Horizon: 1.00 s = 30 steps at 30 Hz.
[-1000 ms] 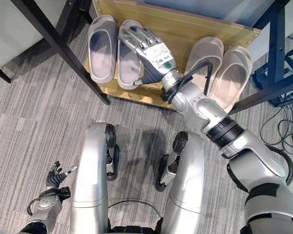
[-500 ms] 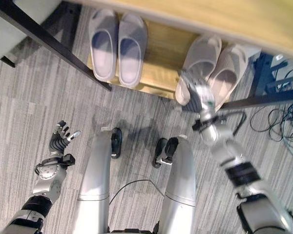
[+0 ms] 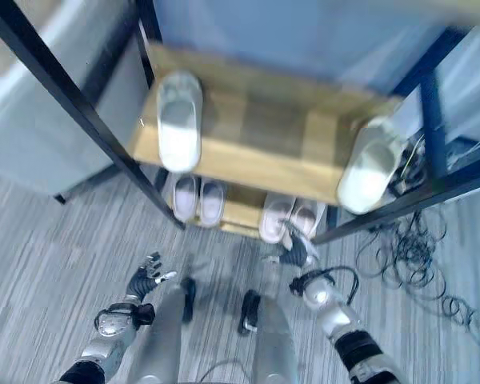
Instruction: Arrange the slippers neatly on the shoe rack.
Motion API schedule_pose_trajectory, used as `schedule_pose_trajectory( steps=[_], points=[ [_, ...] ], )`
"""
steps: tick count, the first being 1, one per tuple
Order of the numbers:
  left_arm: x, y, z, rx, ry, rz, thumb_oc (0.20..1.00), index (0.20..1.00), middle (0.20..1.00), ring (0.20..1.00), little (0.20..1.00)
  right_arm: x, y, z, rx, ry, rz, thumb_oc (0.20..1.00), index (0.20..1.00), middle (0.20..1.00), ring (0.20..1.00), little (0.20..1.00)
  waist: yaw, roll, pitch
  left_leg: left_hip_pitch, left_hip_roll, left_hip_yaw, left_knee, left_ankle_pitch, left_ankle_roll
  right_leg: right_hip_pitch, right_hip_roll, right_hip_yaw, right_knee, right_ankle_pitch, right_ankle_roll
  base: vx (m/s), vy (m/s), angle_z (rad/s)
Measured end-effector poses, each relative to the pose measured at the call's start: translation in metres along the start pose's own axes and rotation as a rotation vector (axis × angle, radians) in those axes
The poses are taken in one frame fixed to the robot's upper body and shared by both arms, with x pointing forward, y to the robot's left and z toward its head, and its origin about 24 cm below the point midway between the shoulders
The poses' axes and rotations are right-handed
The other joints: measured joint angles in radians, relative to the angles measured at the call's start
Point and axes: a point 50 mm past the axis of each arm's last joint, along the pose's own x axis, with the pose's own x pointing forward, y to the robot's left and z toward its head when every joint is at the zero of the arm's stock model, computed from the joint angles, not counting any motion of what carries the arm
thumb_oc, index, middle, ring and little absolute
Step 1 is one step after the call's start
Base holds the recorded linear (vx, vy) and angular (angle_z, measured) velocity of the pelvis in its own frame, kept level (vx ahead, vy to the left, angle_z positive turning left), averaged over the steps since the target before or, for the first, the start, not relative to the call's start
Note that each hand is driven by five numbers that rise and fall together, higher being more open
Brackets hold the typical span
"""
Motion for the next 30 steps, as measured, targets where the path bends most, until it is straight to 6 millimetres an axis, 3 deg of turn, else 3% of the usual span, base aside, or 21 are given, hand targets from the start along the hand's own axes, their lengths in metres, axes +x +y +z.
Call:
schedule_pose_trajectory(
  steps=[4, 8, 12, 13, 17, 24, 25, 26, 27, 30],
  points=[
    [-0.004, -0.010, -0.012, 0.128, 0.046, -0.064, 1.000, 1.000, 1.000, 1.000, 1.000, -0.016, 0.019, -0.026, -0.023, 0.104, 0.085, 1.000, 1.000, 1.000, 1.000, 1.000, -0.014, 0.016, -0.028, 0.252, -0.002, 0.027, -0.249, 0.088, -0.003, 0.217, 0.020, -0.015, -0.201, 0.067, 0.012, 0.16, -0.032, -0.12],
    [-0.002, -0.008, -0.016, 0.161, 0.068, -0.056, 1.000, 1.000, 1.000, 1.000, 1.000, -0.022, 0.025, -0.040, -0.046, 0.165, 0.113, 1.000, 1.000, 1.000, 1.000, 1.000, -0.020, 0.045, -0.048, 0.386, 0.011, 0.046, -0.391, 0.145, -0.001, 0.325, 0.046, -0.018, -0.310, 0.117, 0.000, 0.16, -0.049, -0.16],
    [-0.014, -0.002, -0.040, 0.184, 0.170, -0.023, 1.000, 1.000, 1.000, 1.000, 1.000, -0.044, 0.033, -0.069, -0.038, 0.288, 0.143, 1.000, 1.000, 1.000, 1.000, 1.000, -0.019, 0.106, -0.100, 0.548, 0.029, 0.054, -0.545, 0.192, -0.007, 0.475, 0.092, -0.020, -0.454, 0.156, 0.012, 0.17, -0.067, -0.10],
    [-0.026, -0.001, -0.055, 0.208, 0.224, -0.019, 1.000, 1.000, 1.000, 1.000, 1.000, -0.050, 0.035, -0.077, -0.037, 0.327, 0.151, 1.000, 1.000, 1.000, 1.000, 1.000, -0.019, 0.126, -0.130, 0.575, 0.035, 0.060, -0.574, 0.199, -0.010, 0.499, 0.104, -0.018, -0.495, 0.170, 0.013, 0.11, -0.069, -0.08],
    [-0.038, 0.002, -0.074, 0.193, 0.303, 0.011, 1.000, 1.000, 1.000, 1.000, 1.000, -0.054, 0.035, -0.081, -0.022, 0.347, 0.142, 1.000, 1.000, 1.000, 1.000, 1.000, -0.016, 0.153, -0.150, 0.626, 0.044, 0.066, -0.621, 0.218, -0.013, 0.555, 0.123, -0.019, -0.561, 0.199, 0.011, 0.06, -0.036, -0.04],
    [-0.058, 0.004, -0.107, 0.166, 0.483, 0.080, 1.000, 1.000, 1.000, 1.000, 1.000, -0.062, 0.038, -0.087, 0.007, 0.383, 0.147, 1.000, 1.000, 1.000, 1.000, 1.000, -0.017, 0.166, -0.164, 0.643, 0.049, 0.074, -0.625, 0.218, -0.014, 0.592, 0.136, -0.013, -0.617, 0.235, 0.012, 0.02, -0.015, -0.04],
    [-0.067, -0.002, -0.116, 0.167, 0.523, 0.071, 1.000, 1.000, 1.000, 1.000, 1.000, -0.072, 0.044, -0.093, 0.011, 0.411, 0.167, 1.000, 1.000, 1.000, 1.000, 1.000, -0.015, 0.160, -0.186, 0.647, 0.050, 0.076, -0.630, 0.220, -0.025, 0.605, 0.140, -0.008, -0.643, 0.260, 0.008, 0.06, 0.021, -0.05],
    [-0.066, -0.002, -0.117, 0.145, 0.531, 0.074, 1.000, 1.000, 1.000, 1.000, 1.000, -0.078, 0.048, -0.101, 0.176, 0.474, 0.146, 1.000, 1.000, 1.000, 1.000, 1.000, -0.017, 0.159, -0.186, 0.642, 0.046, 0.056, -0.624, 0.220, -0.025, 0.605, 0.150, 0.024, -0.642, 0.259, 0.006, 0.15, 0.066, 0.06],
    [-0.060, 0.001, -0.114, 0.111, 0.541, 0.095, 1.000, 1.000, 1.000, 1.000, 1.000, -0.095, 0.054, -0.124, 0.516, 0.671, 0.034, 1.000, 1.000, 1.000, 1.000, 1.000, -0.013, 0.155, -0.186, 0.642, 0.043, 0.045, -0.616, 0.218, -0.024, 0.604, 0.157, 0.059, -0.640, 0.254, -0.001, 0.15, 0.066, 0.01],
    [-0.053, 0.002, -0.108, 0.091, 0.516, 0.104, 1.000, 1.000, 1.000, 1.000, 1.000, -0.122, 0.060, -0.142, 0.584, 0.791, 0.017, 1.000, 1.000, 1.000, 1.000, 1.000, -0.022, 0.163, -0.180, 0.636, 0.040, 0.050, -0.619, 0.212, -0.015, 0.598, 0.157, 0.073, -0.640, 0.256, 0.001, 0.06, 0.043, -0.06]
  ],
)
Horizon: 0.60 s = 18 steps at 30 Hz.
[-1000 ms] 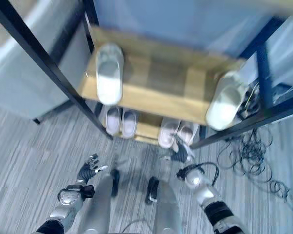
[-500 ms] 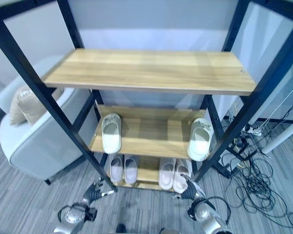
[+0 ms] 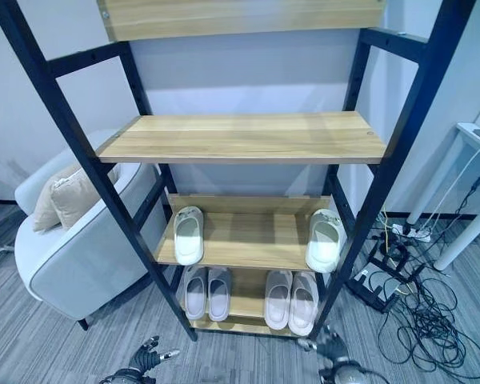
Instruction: Arrange the slippers neatly on the shoe rack.
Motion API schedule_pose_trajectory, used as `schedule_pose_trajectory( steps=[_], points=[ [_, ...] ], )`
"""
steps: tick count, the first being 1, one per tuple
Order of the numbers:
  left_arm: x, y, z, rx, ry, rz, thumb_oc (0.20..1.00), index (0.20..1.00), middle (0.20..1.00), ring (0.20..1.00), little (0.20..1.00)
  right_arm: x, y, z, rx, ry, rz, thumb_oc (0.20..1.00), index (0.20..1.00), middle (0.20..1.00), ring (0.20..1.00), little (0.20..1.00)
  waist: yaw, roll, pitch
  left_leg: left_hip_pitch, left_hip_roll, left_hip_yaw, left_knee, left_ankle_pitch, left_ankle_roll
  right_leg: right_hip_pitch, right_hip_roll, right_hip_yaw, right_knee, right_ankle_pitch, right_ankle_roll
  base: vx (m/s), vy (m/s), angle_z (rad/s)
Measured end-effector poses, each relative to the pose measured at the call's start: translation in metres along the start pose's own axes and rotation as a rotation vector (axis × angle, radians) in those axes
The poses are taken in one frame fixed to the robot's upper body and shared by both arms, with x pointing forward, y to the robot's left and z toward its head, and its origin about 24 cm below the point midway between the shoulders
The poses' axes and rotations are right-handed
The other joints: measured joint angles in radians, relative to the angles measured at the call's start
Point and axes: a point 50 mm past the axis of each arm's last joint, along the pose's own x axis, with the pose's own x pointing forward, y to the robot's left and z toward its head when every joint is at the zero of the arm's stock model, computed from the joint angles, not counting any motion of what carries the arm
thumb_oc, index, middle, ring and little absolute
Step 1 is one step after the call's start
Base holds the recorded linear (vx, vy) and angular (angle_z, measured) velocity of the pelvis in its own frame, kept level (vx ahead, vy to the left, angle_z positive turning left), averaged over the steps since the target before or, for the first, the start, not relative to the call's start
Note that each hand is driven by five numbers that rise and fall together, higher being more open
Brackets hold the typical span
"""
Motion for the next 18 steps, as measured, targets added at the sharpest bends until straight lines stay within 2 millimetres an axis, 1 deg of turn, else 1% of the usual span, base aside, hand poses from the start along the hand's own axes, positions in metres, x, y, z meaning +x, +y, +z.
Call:
schedule_pose_trajectory(
  steps=[2, 3, 4, 7, 8, 9, 10, 13, 14, 15, 17, 18],
  points=[
    [0.003, -0.002, 0.008, 0.010, -0.022, -0.009, 1.000, 1.000, 1.000, 1.000, 1.000, -0.002, -0.002, -0.010, 0.009, 0.039, -0.006, 1.000, 1.000, 1.000, 1.000, 1.000, -0.001, 0.003, 0.003, -0.010, 0.000, -0.001, -0.004, 0.000, 0.000, -0.009, 0.007, 0.024, -0.008, 0.000, -0.002, 0.06, 0.054, -0.07],
    [0.004, -0.008, 0.020, 0.042, -0.067, -0.040, 1.000, 1.000, 1.000, 1.000, 1.000, -0.002, -0.004, -0.013, 0.009, 0.056, -0.014, 1.000, 1.000, 1.000, 1.000, 1.000, -0.001, 0.010, 0.009, -0.012, -0.001, -0.004, -0.006, 0.001, 0.000, -0.008, 0.016, 0.049, -0.024, 0.007, -0.004, 0.05, 0.043, -0.05],
    [0.004, -0.014, 0.032, 0.061, -0.121, -0.071, 1.000, 1.000, 1.000, 1.000, 1.000, -0.001, -0.004, -0.011, 0.010, 0.051, -0.016, 1.000, 1.000, 1.000, 1.000, 1.000, 0.001, 0.015, 0.018, -0.013, -0.002, -0.004, -0.005, 0.002, 0.000, -0.005, 0.016, 0.051, -0.043, 0.019, -0.004, 0.04, 0.046, -0.02],
    [-0.001, -0.031, 0.057, 0.111, -0.247, -0.167, 1.000, 1.000, 1.000, 1.000, 1.000, 0.000, -0.005, -0.008, 0.016, 0.040, -0.020, 1.000, 1.000, 1.000, 1.000, 1.000, 0.004, 0.025, 0.037, -0.015, -0.004, -0.005, -0.011, 0.003, 0.000, 0.019, 0.017, 0.051, -0.097, 0.051, 0.002, 0.01, 0.038, 0.00],
    [-0.007, -0.036, 0.075, 0.145, -0.337, -0.213, 1.000, 1.000, 1.000, 1.000, 1.000, 0.000, -0.005, -0.006, 0.016, 0.033, -0.019, 1.000, 1.000, 1.000, 1.000, 1.000, 0.006, 0.026, 0.048, -0.016, -0.004, -0.006, -0.011, 0.003, 0.000, 0.031, 0.019, 0.051, -0.124, 0.064, 0.004, -0.01, 0.048, 0.02],
    [-0.010, -0.038, 0.087, 0.156, -0.393, -0.231, 1.000, 1.000, 1.000, 1.000, 1.000, 0.000, -0.004, -0.006, 0.016, 0.032, -0.018, 1.000, 1.000, 1.000, 1.000, 1.000, 0.007, 0.026, 0.052, -0.018, -0.004, -0.007, -0.011, 0.003, 0.000, 0.038, 0.020, 0.050, -0.142, 0.074, 0.004, -0.01, 0.061, 0.08],
    [-0.020, -0.038, 0.116, 0.214, -0.525, -0.252, 1.000, 1.000, 1.000, 1.000, 1.000, 0.000, -0.005, -0.005, 0.013, 0.031, -0.022, 1.000, 1.000, 1.000, 1.000, 1.000, 0.005, 0.027, 0.068, -0.019, -0.005, -0.013, -0.011, 0.008, -0.006, 0.045, 0.021, 0.046, -0.152, 0.080, 0.002, 0.00, 0.060, 0.08],
    [-0.034, -0.034, 0.165, 0.328, -0.724, -0.253, 1.000, 1.000, 1.000, 1.000, 1.000, 0.000, -0.007, -0.006, -0.002, 0.031, -0.027, 1.000, 1.000, 1.000, 1.000, 1.000, 0.002, 0.030, 0.080, -0.035, -0.004, -0.028, -0.011, 0.019, -0.002, 0.041, 0.023, 0.036, -0.152, 0.080, 0.001, -0.02, 0.033, 0.12],
    [-0.036, -0.034, 0.174, 0.332, -0.760, -0.254, 1.000, 1.000, 1.000, 1.000, 1.000, 0.000, -0.007, -0.005, -0.001, 0.029, -0.027, 1.000, 1.000, 1.000, 1.000, 1.000, 0.008, 0.030, 0.085, -0.035, -0.004, -0.028, -0.010, 0.020, -0.001, 0.042, 0.024, 0.036, -0.152, 0.080, 0.002, -0.02, 0.033, 0.06],
    [-0.038, -0.035, 0.189, 0.338, -0.800, -0.252, 1.000, 1.000, 1.000, 1.000, 1.000, 0.000, -0.007, -0.005, -0.010, 0.028, -0.025, 1.000, 1.000, 1.000, 1.000, 1.000, 0.004, 0.028, 0.088, -0.036, -0.004, -0.029, -0.006, 0.022, -0.001, 0.040, 0.023, 0.036, -0.152, 0.081, 0.001, 0.00, 0.029, 0.03],
    [-0.052, -0.042, 0.220, 0.355, -0.924, -0.282, 1.000, 1.000, 1.000, 1.000, 1.000, 0.002, -0.006, -0.003, -0.045, 0.032, -0.020, 1.000, 1.000, 1.000, 1.000, 1.000, 0.004, 0.026, 0.095, -0.049, -0.004, -0.031, -0.007, 0.025, -0.002, 0.027, 0.023, 0.032, -0.152, 0.083, 0.001, 0.02, 0.013, 0.01],
    [-0.056, -0.048, 0.230, 0.328, -0.958, -0.310, 1.000, 1.000, 1.000, 1.000, 1.000, 0.002, -0.005, -0.004, -0.060, 0.038, -0.016, 1.000, 1.000, 1.000, 1.000, 1.000, 0.000, 0.023, 0.098, -0.047, -0.004, -0.031, -0.007, 0.025, -0.003, 0.030, 0.023, 0.032, -0.152, 0.083, 0.002, 0.06, 0.030, -0.01]
  ],
)
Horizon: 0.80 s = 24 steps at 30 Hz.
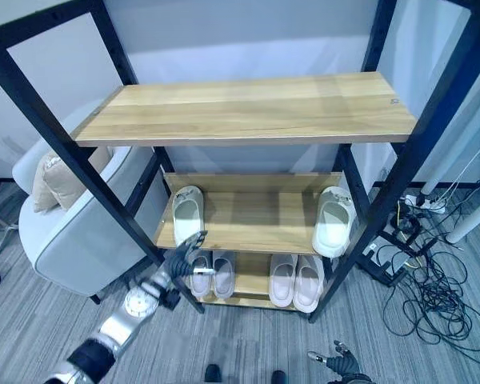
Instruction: Arrange the slippers neatly on the shoe rack.
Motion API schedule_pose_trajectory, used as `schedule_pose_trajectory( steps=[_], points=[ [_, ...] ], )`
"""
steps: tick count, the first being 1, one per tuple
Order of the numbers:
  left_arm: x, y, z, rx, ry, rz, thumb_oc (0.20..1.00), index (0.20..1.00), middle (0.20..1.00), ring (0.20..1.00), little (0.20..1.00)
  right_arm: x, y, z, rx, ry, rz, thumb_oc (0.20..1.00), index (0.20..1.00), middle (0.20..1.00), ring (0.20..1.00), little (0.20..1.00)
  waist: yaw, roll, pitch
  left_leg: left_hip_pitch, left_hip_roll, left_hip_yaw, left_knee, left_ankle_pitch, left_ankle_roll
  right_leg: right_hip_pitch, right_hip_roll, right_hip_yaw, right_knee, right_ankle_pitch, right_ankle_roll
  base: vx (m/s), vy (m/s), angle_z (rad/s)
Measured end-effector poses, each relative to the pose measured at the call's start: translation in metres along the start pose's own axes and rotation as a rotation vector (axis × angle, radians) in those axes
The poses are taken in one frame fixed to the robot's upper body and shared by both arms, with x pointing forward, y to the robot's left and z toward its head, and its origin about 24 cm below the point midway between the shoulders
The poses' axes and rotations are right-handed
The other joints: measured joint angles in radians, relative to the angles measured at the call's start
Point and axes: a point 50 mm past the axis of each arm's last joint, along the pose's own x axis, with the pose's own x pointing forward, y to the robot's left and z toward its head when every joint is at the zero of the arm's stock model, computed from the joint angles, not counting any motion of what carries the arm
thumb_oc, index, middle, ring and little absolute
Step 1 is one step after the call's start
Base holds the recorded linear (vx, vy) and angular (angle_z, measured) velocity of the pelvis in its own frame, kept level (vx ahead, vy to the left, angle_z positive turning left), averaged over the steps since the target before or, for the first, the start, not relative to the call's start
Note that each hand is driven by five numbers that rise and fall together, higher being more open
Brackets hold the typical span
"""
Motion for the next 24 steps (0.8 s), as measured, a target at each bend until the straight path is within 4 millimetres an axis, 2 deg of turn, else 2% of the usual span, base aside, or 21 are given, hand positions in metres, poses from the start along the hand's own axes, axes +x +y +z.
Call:
schedule_pose_trajectory(
  steps=[2, 5, 10, 13, 15, 16, 18, 20, 24],
  points=[
    [0.001, -0.003, 0.001, -0.013, -0.006, -0.013, 1.000, 1.000, 1.000, 1.000, 1.000, 0.001, 0.001, 0.003, -0.007, -0.006, 0.004, 1.000, 1.000, 1.000, 1.000, 1.000, -0.005, -0.004, 0.003, -0.001, 0.001, 0.001, 0.000, 0.000, 0.000, -0.002, 0.001, 0.001, 0.000, 0.000, 0.000, 0.05, 0.020, -0.01],
    [0.002, -0.006, 0.002, -0.011, -0.005, -0.042, 1.000, 1.000, 1.000, 1.000, 1.000, 0.001, 0.001, -0.005, -0.036, 0.035, 0.009, 1.000, 1.000, 1.000, 1.000, 1.000, -0.011, -0.010, 0.006, 0.000, 0.000, 0.001, 0.000, 0.000, 0.000, -0.002, 0.000, 0.001, 0.000, 0.000, 0.000, 0.02, 0.018, 0.00],
    [0.009, -0.001, 0.009, 0.127, -0.029, -0.083, 1.000, 1.000, 1.000, 1.000, 1.000, 0.000, 0.005, -0.007, -0.071, 0.042, 0.032, 1.000, 1.000, 1.000, 1.000, 1.000, -0.025, -0.006, 0.004, -0.005, -0.001, 0.003, -0.004, -0.005, -0.007, -0.012, -0.001, 0.004, 0.000, 0.001, 0.000, 0.01, 0.021, -0.01],
    [0.028, 0.009, 0.030, 0.345, -0.093, -0.084, 1.000, 1.000, 1.000, 1.000, 1.000, 0.000, 0.007, -0.007, -0.101, 0.042, 0.048, 1.000, 1.000, 1.000, 1.000, 1.000, -0.028, -0.004, -0.006, -0.044, -0.002, 0.003, 0.000, 0.004, -0.003, -0.054, -0.001, 0.007, 0.000, 0.012, -0.005, -0.07, 0.034, -0.02],
    [0.048, 0.027, 0.056, 0.528, -0.158, -0.064, 1.000, 1.000, 1.000, 1.000, 1.000, 0.004, 0.007, 0.002, -0.098, 0.020, 0.045, 1.000, 1.000, 1.000, 1.000, 1.000, -0.021, -0.002, -0.006, -0.096, -0.003, 0.003, 0.001, 0.021, -0.001, -0.101, -0.001, 0.007, 0.002, 0.030, -0.003, -0.05, 0.013, -0.04],
    [0.052, 0.036, 0.063, 0.551, -0.173, -0.018, 1.000, 1.000, 1.000, 1.000, 1.000, 0.005, 0.007, 0.005, -0.097, 0.013, 0.045, 1.000, 1.000, 1.000, 1.000, 1.000, -0.027, -0.002, -0.006, -0.107, -0.005, 0.003, 0.001, 0.030, 0.006, -0.112, -0.002, 0.009, 0.005, 0.036, -0.003, -0.07, 0.042, -0.10],
    [0.056, 0.041, 0.073, 0.605, -0.203, 0.025, 1.000, 1.000, 1.000, 1.000, 1.000, 0.004, 0.006, 0.003, -0.099, 0.017, 0.044, 1.000, 1.000, 1.000, 1.000, 1.000, -0.037, -0.006, -0.003, -0.106, -0.009, 0.003, 0.001, 0.032, 0.008, -0.121, -0.007, 0.019, 0.000, 0.044, -0.005, -0.08, 0.048, -0.12],
    [0.061, 0.053, 0.086, 0.703, -0.234, 0.062, 1.000, 1.000, 1.000, 1.000, 1.000, 0.004, 0.006, 0.006, -0.099, 0.001, 0.043, 1.000, 1.000, 1.000, 1.000, 1.000, -0.032, -0.009, 0.011, -0.128, -0.010, 0.009, 0.001, 0.033, 0.006, -0.143, -0.008, 0.030, 0.000, 0.048, 0.002, -0.07, 0.028, -0.13],
    [0.061, 0.067, 0.091, 0.711, -0.242, 0.156, 1.000, 1.000, 1.000, 1.000, 1.000, 0.004, 0.007, 0.005, -0.130, 0.003, 0.052, 1.000, 1.000, 1.000, 1.000, 1.000, -0.025, -0.015, 0.046, -0.151, -0.009, 0.021, 0.000, 0.032, -0.002, -0.174, -0.008, 0.045, 0.000, 0.060, 0.009, -0.05, 0.029, -0.13]
  ],
)
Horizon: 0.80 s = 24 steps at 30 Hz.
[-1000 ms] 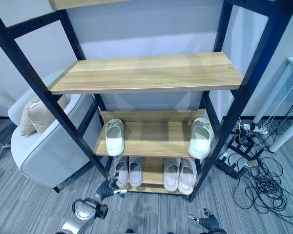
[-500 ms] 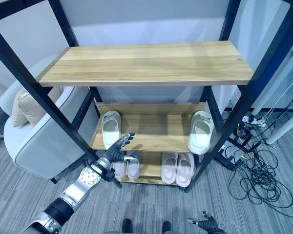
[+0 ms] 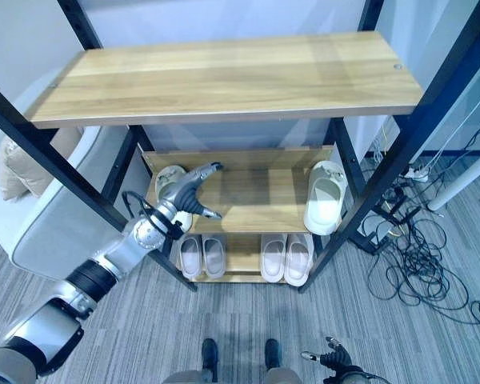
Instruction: Arrange the slippers neatly on the shoe rack.
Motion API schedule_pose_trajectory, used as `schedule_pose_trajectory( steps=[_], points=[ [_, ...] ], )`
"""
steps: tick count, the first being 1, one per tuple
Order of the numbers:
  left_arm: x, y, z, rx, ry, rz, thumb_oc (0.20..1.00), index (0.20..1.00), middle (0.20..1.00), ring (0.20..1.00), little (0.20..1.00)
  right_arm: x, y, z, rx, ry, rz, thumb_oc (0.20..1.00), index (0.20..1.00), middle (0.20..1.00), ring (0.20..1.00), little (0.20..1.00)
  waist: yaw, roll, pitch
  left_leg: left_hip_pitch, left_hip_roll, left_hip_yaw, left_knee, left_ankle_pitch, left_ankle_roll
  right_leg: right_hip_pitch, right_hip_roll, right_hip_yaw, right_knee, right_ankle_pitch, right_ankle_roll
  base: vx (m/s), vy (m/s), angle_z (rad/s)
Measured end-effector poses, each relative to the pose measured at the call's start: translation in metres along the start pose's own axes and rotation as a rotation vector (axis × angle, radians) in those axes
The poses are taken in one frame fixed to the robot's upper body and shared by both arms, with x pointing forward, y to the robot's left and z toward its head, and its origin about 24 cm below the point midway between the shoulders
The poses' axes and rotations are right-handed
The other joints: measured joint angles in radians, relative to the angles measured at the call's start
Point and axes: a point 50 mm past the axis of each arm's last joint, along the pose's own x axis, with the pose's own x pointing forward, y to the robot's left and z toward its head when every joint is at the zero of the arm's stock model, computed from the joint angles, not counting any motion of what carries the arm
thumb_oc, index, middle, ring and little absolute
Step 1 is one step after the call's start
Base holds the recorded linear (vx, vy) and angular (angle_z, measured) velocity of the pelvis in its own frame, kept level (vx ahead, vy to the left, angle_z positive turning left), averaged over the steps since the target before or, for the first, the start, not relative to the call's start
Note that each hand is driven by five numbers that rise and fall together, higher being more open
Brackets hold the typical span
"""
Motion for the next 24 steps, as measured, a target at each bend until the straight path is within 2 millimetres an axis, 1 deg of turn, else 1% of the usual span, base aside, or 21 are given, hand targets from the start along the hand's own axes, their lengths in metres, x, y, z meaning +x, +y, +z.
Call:
schedule_pose_trajectory(
  steps=[1, 2, 4, 7, 9, 11, 13, 16, 18, 20, 24],
  points=[
    [0.000, 0.001, -0.002, 0.004, 0.006, 0.011, 1.000, 1.000, 1.000, 1.000, 1.000, 0.000, 0.001, -0.001, -0.002, 0.003, 0.002, 1.000, 1.000, 1.000, 1.000, 1.000, -0.002, -0.004, 0.004, -0.015, -0.001, -0.001, -0.001, 0.001, -0.001, -0.022, -0.001, 0.003, 0.000, 0.002, 0.000, -0.04, 0.038, -0.16],
    [0.001, 0.009, -0.003, 0.031, 0.007, 0.030, 1.000, 1.000, 1.000, 1.000, 1.000, 0.000, 0.000, 0.001, -0.002, -0.005, 0.000, 1.000, 1.000, 1.000, 1.000, 1.000, 0.001, -0.014, 0.017, -0.047, -0.005, -0.003, 0.000, 0.004, -0.006, -0.054, -0.001, 0.014, 0.000, 0.018, -0.003, -0.04, 0.040, -0.19],
    [0.002, 0.019, -0.007, 0.058, 0.023, 0.054, 1.000, 1.000, 1.000, 1.000, 1.000, 0.001, -0.001, 0.005, -0.002, -0.018, -0.002, 1.000, 1.000, 1.000, 1.000, 1.000, -0.002, -0.023, 0.040, -0.063, -0.007, -0.006, 0.000, 0.013, -0.003, -0.073, -0.001, 0.017, 0.000, 0.028, -0.002, -0.03, 0.015, -0.13],
    [0.003, 0.021, -0.007, 0.056, 0.026, 0.085, 1.000, 1.000, 1.000, 1.000, 1.000, 0.001, 0.000, 0.005, -0.002, -0.018, 0.000, 1.000, 1.000, 1.000, 1.000, 1.000, -0.001, -0.038, 0.060, -0.066, -0.007, -0.007, 0.000, 0.013, -0.003, -0.076, -0.001, 0.018, 0.000, 0.028, -0.001, -0.01, 0.013, 0.01],
    [0.006, 0.025, -0.004, 0.075, 0.014, 0.121, 1.000, 1.000, 1.000, 1.000, 1.000, 0.003, -0.002, 0.012, 0.023, -0.039, -0.020, 1.000, 1.000, 1.000, 1.000, 1.000, 0.000, -0.048, 0.075, -0.099, -0.007, -0.013, 0.000, 0.016, -0.007, -0.107, 0.000, 0.017, 0.000, 0.030, 0.001, -0.02, 0.030, 0.04],
    [0.009, 0.033, -0.007, 0.127, 0.028, 0.160, 1.000, 1.000, 1.000, 1.000, 1.000, 0.006, -0.004, 0.026, 0.079, -0.080, -0.037, 1.000, 1.000, 1.000, 1.000, 1.000, 0.000, -0.056, 0.108, -0.104, -0.007, -0.016, 0.000, 0.021, -0.005, -0.112, 0.002, 0.018, 0.000, 0.035, 0.001, 0.00, 0.000, 0.00],
    [0.011, 0.039, -0.010, 0.208, 0.040, 0.188, 1.000, 1.000, 1.000, 1.000, 1.000, 0.006, -0.004, 0.035, 0.068, -0.122, -0.052, 1.000, 1.000, 1.000, 1.000, 1.000, 0.001, -0.065, 0.116, -0.104, -0.007, -0.016, 0.000, 0.020, -0.004, -0.112, 0.002, 0.018, 0.000, 0.035, 0.001, 0.00, 0.000, 0.00],
    [0.014, 0.054, -0.005, 0.304, 0.013, 0.270, 1.000, 1.000, 1.000, 1.000, 1.000, 0.005, -0.001, 0.050, 0.038, -0.201, -0.084, 1.000, 1.000, 1.000, 1.000, 1.000, -0.002, -0.078, 0.125, -0.105, -0.007, -0.017, 0.000, 0.024, 0.002, -0.113, 0.002, 0.018, 0.000, 0.036, -0.001, 0.00, 0.000, 0.00],
    [0.015, 0.066, -0.005, 0.360, 0.006, 0.313, 1.000, 1.000, 1.000, 1.000, 1.000, 0.005, -0.001, 0.051, 0.019, -0.213, -0.100, 1.000, 1.000, 1.000, 1.000, 1.000, 0.001, -0.085, 0.129, -0.106, -0.008, -0.017, 0.000, 0.023, 0.003, -0.114, 0.001, 0.018, 0.000, 0.036, -0.001, 0.00, 0.000, 0.00],
    [0.012, 0.077, -0.010, 0.395, 0.025, 0.325, 1.000, 1.000, 1.000, 1.000, 1.000, 0.005, -0.002, 0.051, 0.019, -0.214, -0.114, 1.000, 1.000, 1.000, 1.000, 1.000, 0.000, -0.088, 0.131, -0.109, -0.007, -0.017, 0.000, 0.023, 0.003, -0.116, 0.002, 0.017, 0.000, 0.036, 0.000, 0.00, 0.000, 0.00],
    [0.010, 0.085, -0.014, 0.426, 0.041, 0.336, 1.000, 1.000, 1.000, 1.000, 1.000, 0.004, -0.001, 0.051, 0.009, -0.211, -0.117, 1.000, 1.000, 1.000, 1.000, 1.000, 0.000, -0.089, 0.131, -0.114, -0.007, -0.018, 0.000, 0.023, 0.003, -0.120, 0.001, 0.017, 0.000, 0.036, -0.001, 0.00, 0.000, 0.00]
  ],
)
